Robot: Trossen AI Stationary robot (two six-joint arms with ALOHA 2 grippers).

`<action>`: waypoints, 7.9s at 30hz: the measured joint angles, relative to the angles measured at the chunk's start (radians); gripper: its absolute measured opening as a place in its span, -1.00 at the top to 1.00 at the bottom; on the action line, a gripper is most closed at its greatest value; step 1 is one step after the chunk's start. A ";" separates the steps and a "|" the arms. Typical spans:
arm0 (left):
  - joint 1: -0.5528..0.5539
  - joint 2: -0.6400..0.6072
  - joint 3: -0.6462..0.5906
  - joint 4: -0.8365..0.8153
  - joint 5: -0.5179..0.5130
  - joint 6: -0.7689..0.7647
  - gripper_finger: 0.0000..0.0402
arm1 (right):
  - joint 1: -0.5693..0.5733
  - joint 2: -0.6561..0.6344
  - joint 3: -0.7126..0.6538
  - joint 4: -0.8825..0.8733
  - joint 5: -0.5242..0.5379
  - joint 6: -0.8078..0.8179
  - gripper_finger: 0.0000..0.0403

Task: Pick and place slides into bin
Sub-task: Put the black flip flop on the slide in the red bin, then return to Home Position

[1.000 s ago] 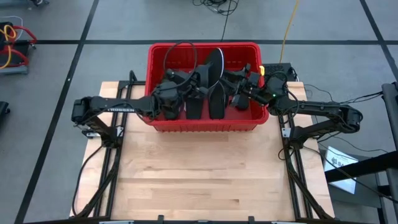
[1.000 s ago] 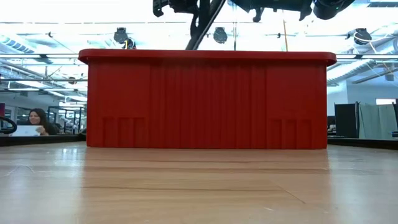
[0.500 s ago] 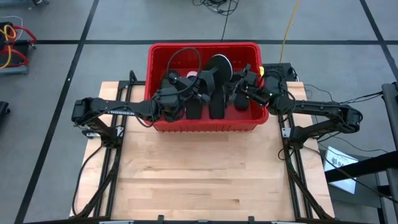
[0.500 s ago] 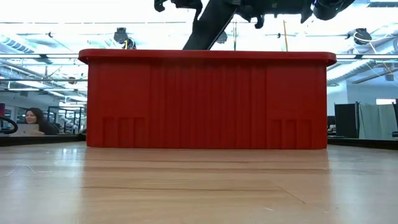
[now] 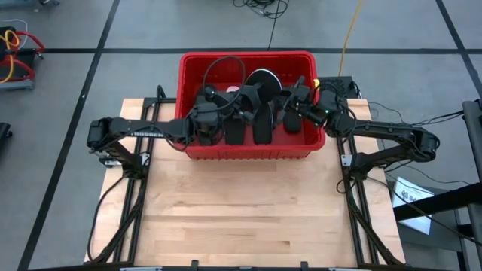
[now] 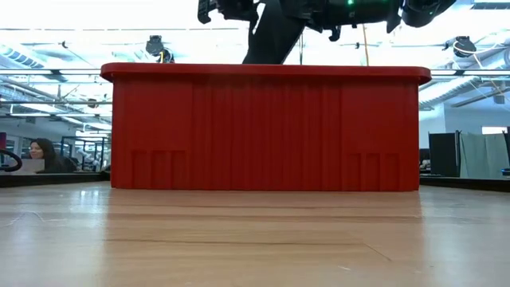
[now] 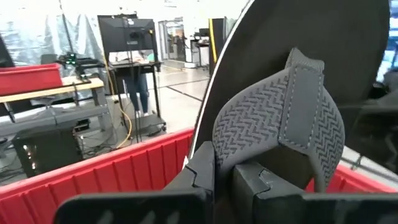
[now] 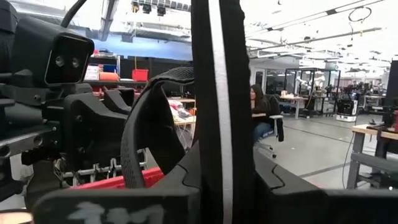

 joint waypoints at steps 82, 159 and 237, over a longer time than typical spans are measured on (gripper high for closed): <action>0.038 -0.013 0.000 -0.087 0.026 0.001 0.21 | -0.571 -0.017 0.123 -1.019 -0.304 -0.014 0.42; 0.044 -1.335 -0.789 -0.462 0.786 -0.056 0.98 | -0.445 -0.914 0.055 -1.471 -1.358 -0.350 1.00; 0.042 -1.580 -1.321 -0.060 1.451 -0.101 0.96 | -0.100 -1.202 -0.879 -0.203 -1.306 0.055 1.00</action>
